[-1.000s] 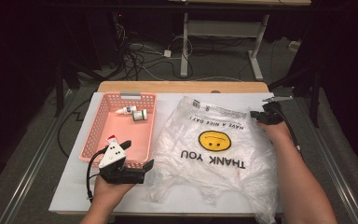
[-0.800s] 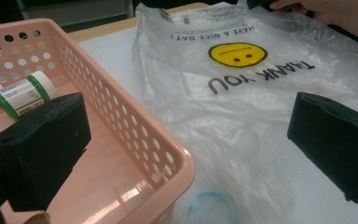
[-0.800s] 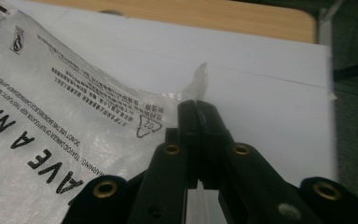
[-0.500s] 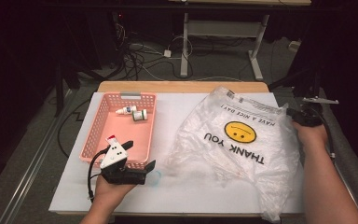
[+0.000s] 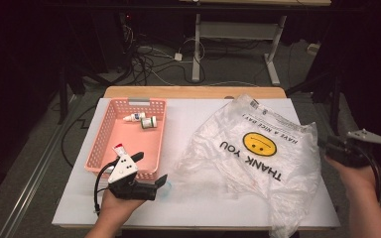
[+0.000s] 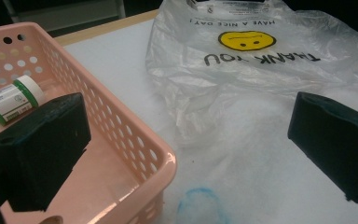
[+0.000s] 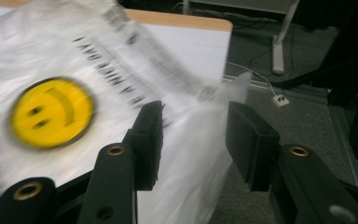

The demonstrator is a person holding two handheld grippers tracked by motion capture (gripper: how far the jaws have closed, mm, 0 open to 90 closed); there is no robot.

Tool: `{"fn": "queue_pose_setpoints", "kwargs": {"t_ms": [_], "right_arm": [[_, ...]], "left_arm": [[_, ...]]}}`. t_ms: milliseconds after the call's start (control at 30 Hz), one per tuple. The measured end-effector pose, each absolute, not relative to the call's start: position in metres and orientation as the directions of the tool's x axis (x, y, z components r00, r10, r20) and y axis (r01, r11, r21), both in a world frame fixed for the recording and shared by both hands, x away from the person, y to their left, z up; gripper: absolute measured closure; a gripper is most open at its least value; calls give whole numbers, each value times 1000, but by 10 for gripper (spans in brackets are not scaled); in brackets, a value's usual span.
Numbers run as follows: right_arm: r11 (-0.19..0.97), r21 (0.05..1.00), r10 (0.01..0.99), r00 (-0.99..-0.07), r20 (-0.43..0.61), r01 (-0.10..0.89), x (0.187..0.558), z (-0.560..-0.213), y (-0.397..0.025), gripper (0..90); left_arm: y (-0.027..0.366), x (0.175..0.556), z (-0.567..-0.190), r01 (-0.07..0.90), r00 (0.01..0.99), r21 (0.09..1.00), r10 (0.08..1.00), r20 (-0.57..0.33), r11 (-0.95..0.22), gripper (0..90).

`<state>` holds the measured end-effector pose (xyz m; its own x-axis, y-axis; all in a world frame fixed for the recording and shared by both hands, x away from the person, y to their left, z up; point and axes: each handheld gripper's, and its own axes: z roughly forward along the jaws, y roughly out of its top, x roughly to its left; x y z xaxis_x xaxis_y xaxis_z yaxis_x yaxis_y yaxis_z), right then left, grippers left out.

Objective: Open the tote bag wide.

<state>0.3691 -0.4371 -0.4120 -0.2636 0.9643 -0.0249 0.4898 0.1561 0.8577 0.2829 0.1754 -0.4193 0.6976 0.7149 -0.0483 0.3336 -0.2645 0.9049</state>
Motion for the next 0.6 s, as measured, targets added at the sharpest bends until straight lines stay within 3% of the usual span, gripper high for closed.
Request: {"fn": "queue_pose_setpoints", "kwargs": {"t_ms": [333, 600], "right_arm": [[110, 834, 964, -262, 43, 540, 252, -435, -400, 527], [67, 795, 938, -310, 157, 603, 231, -461, -397, 612]], "left_arm": [[175, 269, -419, 304, 723, 915, 689, -40, -266, 0], [178, 275, -421, 320, 712, 916, 699, -65, -241, 0]]}}
